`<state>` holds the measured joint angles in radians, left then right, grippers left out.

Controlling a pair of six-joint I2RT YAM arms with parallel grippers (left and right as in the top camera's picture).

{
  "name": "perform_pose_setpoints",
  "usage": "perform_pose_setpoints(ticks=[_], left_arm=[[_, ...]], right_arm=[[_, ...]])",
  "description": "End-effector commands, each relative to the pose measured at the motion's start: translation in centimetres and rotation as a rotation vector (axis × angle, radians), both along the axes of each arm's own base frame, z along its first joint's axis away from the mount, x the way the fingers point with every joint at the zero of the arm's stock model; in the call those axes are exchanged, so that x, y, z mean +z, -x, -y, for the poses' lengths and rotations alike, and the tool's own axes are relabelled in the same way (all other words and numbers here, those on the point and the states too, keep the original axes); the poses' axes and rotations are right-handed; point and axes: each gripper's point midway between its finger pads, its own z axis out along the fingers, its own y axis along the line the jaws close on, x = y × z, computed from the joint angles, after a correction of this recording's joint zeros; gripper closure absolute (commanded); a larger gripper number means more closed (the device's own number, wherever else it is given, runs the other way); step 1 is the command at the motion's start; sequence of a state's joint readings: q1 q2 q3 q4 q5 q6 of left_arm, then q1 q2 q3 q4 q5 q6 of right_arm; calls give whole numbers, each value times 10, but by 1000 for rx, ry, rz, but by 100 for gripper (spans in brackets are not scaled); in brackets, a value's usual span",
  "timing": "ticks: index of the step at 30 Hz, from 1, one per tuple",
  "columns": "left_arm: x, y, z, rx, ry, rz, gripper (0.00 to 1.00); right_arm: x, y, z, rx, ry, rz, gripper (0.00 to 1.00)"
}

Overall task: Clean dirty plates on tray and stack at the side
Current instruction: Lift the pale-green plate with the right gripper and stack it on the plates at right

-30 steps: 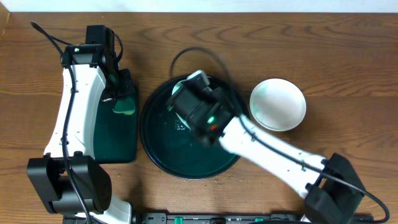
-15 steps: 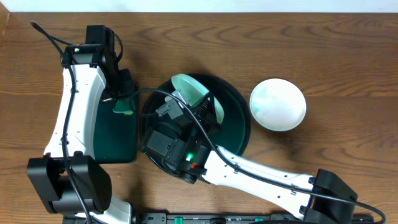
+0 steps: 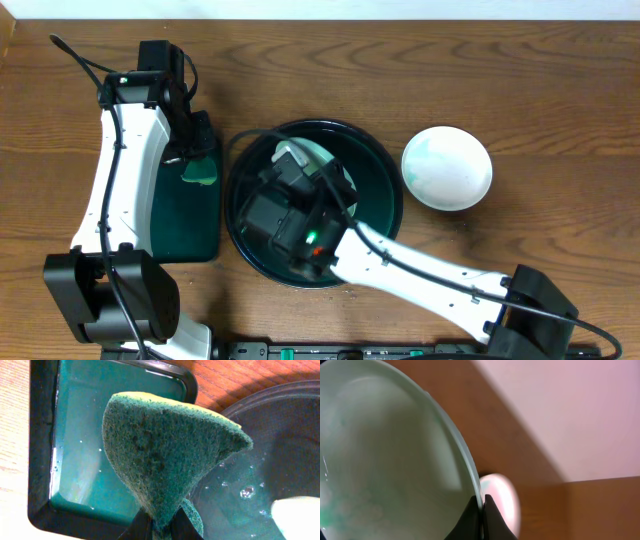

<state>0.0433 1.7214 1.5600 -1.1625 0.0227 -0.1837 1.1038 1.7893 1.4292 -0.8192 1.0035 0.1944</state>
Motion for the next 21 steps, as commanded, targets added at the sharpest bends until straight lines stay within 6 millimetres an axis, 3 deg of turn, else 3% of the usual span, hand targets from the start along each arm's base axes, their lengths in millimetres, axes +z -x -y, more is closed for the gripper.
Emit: perform_pose_setpoints(ticks=[1,6,11,16,21], left_arm=[[-1,1,-2,15,-7,-6,93],[-1,1,-2,15,-7,-6,93],[-1,1,-2,15,-7,-6,93],[-1,1,-2,15,-7,-6,93],[-1,1,-2,15,-7,-5,93]], right_arm=[[-19,5,-10,16,-240,-220,99],[-2,-6,-3,30,-477,-353,99],[28,-30,35,-10,-686,-398,99],[40,-48,100,-132,-824,-435,99],[20,-59,184,-401,-857,-443,99]])
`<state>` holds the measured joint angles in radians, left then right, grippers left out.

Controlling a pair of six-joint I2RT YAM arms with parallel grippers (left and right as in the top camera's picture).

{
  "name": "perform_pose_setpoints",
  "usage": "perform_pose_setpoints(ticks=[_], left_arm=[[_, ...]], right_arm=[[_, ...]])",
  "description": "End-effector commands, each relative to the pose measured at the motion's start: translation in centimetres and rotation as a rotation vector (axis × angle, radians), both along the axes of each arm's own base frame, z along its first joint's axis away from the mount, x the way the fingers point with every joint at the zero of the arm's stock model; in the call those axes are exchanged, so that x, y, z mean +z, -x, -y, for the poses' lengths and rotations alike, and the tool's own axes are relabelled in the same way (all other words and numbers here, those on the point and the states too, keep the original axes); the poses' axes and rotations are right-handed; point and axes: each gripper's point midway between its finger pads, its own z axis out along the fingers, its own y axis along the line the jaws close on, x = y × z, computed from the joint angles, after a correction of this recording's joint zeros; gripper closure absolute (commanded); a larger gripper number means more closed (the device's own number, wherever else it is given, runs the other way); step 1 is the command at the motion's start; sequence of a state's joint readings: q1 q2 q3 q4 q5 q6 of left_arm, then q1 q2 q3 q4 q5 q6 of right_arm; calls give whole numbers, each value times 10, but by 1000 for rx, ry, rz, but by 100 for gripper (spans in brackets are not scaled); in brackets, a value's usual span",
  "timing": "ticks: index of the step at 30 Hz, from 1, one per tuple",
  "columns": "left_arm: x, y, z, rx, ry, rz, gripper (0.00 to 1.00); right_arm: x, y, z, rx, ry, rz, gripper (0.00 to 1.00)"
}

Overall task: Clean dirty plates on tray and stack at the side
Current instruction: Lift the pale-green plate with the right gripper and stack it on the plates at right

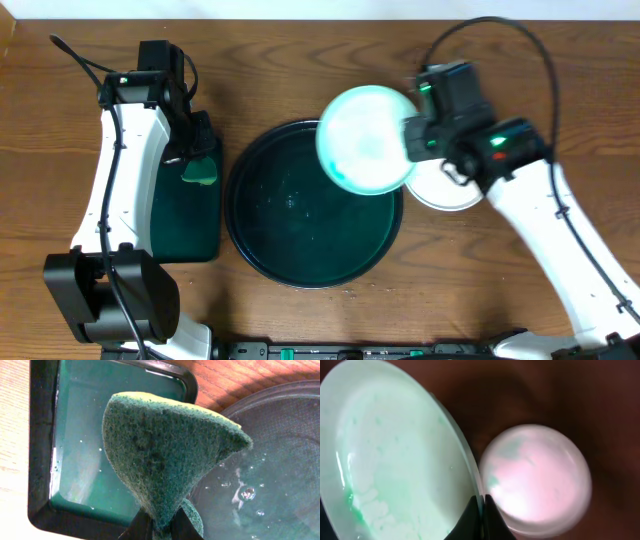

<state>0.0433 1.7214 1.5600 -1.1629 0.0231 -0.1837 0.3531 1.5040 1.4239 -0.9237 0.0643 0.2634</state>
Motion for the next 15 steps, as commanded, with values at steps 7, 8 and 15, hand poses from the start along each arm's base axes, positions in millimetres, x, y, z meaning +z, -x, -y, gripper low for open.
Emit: perform_pose_setpoints(ticks=[7,8,15], left_arm=[[-1,1,-2,15,-7,-5,93],[-1,1,-2,15,-7,-5,93],[-1,1,-2,15,-7,-5,93]], right_arm=[[-55,7,115,-379,-62,-158,99],[-63,9,124,-415,-66,-170,99],[-116,22,153,-511,-75,-194,99]])
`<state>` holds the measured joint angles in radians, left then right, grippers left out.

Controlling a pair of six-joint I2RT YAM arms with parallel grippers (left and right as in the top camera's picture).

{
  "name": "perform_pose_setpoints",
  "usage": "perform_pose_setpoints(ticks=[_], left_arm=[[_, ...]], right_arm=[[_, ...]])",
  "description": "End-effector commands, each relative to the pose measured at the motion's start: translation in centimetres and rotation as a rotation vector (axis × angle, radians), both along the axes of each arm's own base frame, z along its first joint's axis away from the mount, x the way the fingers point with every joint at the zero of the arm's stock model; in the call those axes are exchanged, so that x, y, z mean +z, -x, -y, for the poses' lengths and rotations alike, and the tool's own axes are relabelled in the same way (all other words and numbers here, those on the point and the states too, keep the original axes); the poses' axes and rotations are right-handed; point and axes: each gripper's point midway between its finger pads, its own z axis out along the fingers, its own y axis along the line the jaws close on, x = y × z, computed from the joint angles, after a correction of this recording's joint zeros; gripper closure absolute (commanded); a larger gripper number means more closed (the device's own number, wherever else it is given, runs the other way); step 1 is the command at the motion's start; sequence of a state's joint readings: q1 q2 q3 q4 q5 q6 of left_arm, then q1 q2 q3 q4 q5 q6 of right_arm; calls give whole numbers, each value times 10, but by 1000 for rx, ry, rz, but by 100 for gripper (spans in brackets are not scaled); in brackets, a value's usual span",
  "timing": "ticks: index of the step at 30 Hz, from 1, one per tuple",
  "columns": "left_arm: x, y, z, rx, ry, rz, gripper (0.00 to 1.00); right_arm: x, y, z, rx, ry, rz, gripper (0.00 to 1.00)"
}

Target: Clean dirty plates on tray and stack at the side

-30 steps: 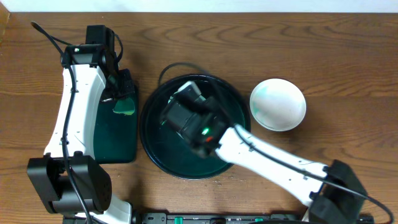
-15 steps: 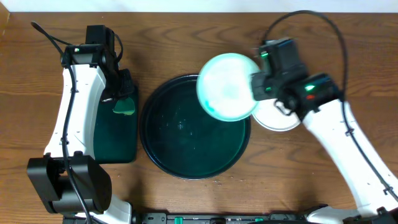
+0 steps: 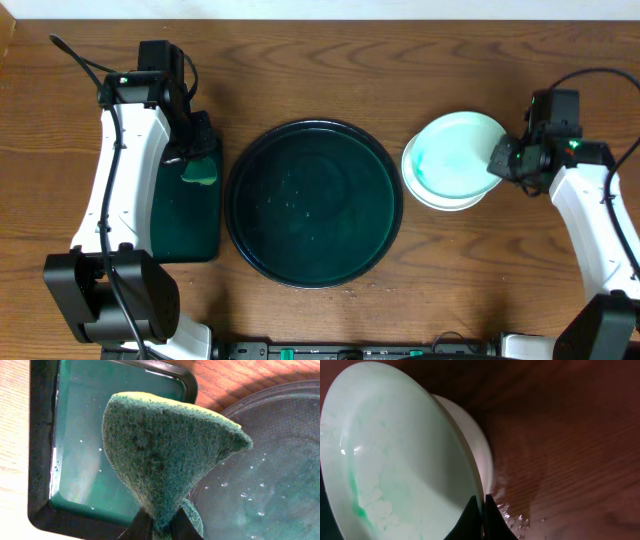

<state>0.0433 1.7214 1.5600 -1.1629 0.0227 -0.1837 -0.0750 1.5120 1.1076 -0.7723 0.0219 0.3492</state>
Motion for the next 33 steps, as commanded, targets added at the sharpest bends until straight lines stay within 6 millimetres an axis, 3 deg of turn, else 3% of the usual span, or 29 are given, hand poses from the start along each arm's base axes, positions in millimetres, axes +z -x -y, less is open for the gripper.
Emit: perform_pose_setpoints(ticks=[1,9,15,19,25,29,33], left_arm=[[-1,1,-2,16,-7,-4,93],[0,-1,-2,16,-7,2,93],[0,-1,-2,16,-7,2,93],[-1,-1,-2,12,-8,1,93],[-5,5,-11,-3,-63,-24,93],[-23,18,-30,-44,-170,-86,93],[-56,20,-38,-130,-208,-98,93]], right_arm=[[-20,6,1,-30,-21,-5,99],[-37,2,-2,-20,-32,41,94],[-32,-2,-25,46,-148,58,60],[-17,-7,-45,137,-181,64,48],[27,-19,-83,322,-142,101,44],[46,-28,-108,395,-140,152,41],[49,-28,-126,464,-128,174,38]])
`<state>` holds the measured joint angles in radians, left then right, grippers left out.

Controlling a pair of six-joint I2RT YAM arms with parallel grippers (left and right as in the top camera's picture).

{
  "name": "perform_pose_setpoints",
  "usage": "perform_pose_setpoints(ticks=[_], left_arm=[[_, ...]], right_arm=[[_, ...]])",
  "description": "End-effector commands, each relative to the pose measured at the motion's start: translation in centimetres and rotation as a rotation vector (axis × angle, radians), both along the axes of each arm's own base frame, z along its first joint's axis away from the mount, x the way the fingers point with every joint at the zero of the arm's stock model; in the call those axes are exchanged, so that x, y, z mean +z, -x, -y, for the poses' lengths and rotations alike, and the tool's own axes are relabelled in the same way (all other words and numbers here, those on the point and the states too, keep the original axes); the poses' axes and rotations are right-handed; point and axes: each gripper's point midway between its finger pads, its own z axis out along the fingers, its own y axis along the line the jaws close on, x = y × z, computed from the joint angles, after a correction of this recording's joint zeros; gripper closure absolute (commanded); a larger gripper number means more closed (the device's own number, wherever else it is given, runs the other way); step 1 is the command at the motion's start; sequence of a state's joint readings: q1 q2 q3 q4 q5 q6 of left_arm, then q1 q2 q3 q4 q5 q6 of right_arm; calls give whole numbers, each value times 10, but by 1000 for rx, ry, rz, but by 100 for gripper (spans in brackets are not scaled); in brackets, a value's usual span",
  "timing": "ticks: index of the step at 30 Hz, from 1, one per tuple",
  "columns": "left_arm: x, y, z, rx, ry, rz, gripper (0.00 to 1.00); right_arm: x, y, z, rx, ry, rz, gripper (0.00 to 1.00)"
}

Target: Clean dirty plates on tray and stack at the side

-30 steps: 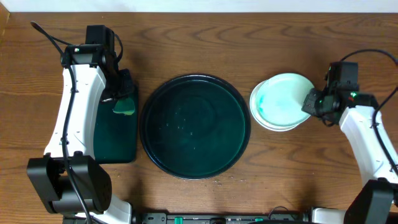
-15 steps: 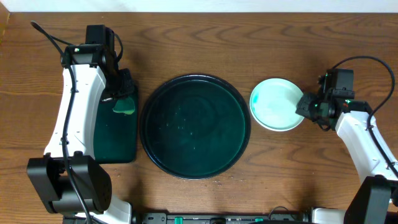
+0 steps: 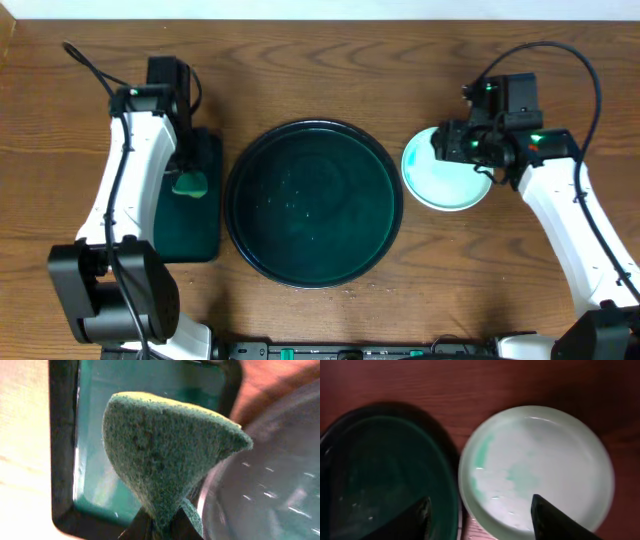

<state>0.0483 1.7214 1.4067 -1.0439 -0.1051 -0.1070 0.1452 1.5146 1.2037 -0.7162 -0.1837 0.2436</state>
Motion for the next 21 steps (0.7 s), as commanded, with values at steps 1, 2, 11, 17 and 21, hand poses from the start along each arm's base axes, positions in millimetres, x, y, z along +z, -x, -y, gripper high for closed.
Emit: perform_pose_setpoints(ticks=[1,2,11,17,21], left_arm=[[-26,10,-16,-93,-75,-51,93],[-34,11,-17,-103,-76,-47,93],[-60,15,-19,-98,-79,-35,68],[-56,18,-19,-97,-77,-42,47],[-22,19,-15,-108,-77,-12,47]], right_arm=[[6,-1,-11,57,17,28,38],[6,0,-12,61,17,28,38],[4,4,-11,67,23,10,38],[4,5,-11,80,31,9,36],[10,7,-11,80,29,25,34]])
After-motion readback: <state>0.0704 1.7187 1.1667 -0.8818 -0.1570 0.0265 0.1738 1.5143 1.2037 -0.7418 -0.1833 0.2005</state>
